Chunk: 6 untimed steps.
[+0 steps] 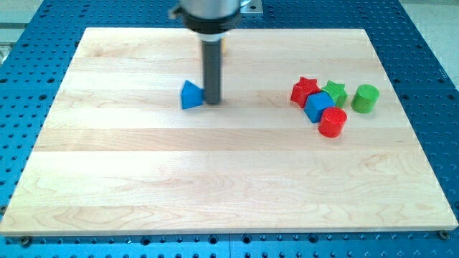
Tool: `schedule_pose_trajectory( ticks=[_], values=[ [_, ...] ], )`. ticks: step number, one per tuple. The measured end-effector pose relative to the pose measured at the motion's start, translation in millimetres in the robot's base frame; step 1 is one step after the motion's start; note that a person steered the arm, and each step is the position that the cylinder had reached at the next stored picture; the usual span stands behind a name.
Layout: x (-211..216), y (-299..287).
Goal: Place the arm at the center of the board
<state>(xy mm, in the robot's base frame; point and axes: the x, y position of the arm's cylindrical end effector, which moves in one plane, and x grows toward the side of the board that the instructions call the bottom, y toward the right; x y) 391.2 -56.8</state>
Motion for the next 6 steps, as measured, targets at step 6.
schedule_pose_trajectory(
  ticks=[6],
  values=[
    [20.7, 27.2]
  ],
)
